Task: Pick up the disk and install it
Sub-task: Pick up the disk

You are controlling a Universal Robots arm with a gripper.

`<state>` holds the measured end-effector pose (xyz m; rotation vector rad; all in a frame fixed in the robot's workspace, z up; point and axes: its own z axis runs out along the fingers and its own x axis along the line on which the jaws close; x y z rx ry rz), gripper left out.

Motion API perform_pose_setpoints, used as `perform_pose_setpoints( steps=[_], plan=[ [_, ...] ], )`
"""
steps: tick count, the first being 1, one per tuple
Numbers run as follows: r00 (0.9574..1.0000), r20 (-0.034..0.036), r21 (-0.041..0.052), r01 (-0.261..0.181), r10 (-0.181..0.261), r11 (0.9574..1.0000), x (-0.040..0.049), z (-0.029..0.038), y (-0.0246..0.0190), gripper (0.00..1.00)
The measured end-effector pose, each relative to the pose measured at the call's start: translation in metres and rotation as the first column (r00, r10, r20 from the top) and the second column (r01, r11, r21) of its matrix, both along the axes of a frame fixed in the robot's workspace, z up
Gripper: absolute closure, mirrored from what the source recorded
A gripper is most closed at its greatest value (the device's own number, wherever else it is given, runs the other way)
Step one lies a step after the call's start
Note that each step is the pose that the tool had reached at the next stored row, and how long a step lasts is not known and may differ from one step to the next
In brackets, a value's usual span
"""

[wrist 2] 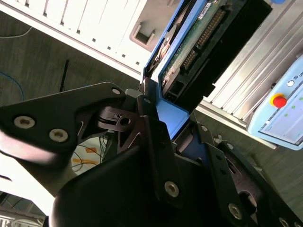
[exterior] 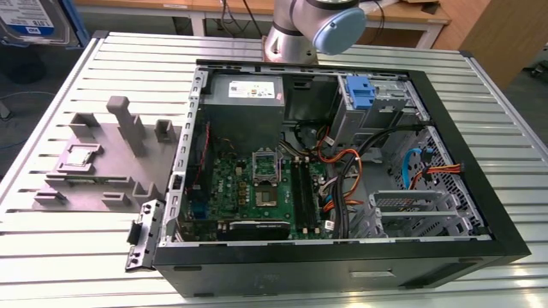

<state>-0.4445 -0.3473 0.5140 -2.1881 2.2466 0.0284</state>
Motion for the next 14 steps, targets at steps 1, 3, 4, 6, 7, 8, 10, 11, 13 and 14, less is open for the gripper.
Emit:
perform_pose_setpoints(
  steps=[1,3,4,6,7,8,10,11,13,14],
  plan=[
    [1.0,0.0,0.0,0.0,0.0,1.0,0.0,0.0009,-0.0001,0.64],
    [1.0,0.0001,0.0,0.0,0.0,1.0,0.0,0.0039,-0.0004,0.64],
    [1.0,0.0001,0.0,0.0,0.0,1.0,0.0,0.0055,-0.0006,0.64],
    [1.0,-0.0001,0.0,0.0,0.0,1.0,0.0001,0.0078,-0.0016,0.64],
    [1.0,0.0,0.0,0.0,0.0,1.0,0.0,0.0078,-0.0026,0.64],
    [1.0,0.0001,0.0,0.0,0.0,1.0,0.0,0.0078,-0.004,0.64],
    [1.0,0.0,0.0,0.0,0.0,1.0,0.0,0.0078,-0.0082,0.64],
    [1.0,0.0001,0.0,0.0,0.0,1.0,0.0,0.0078,-0.0107,0.64],
    [1.0,0.0,0.0,0.0,0.0,1.0,0.0,0.0078,-0.0152,0.64],
    [1.0,0.0,0.0,0.0,0.0,1.0,0.0,0.0078,-0.0171,0.64]
  ],
)
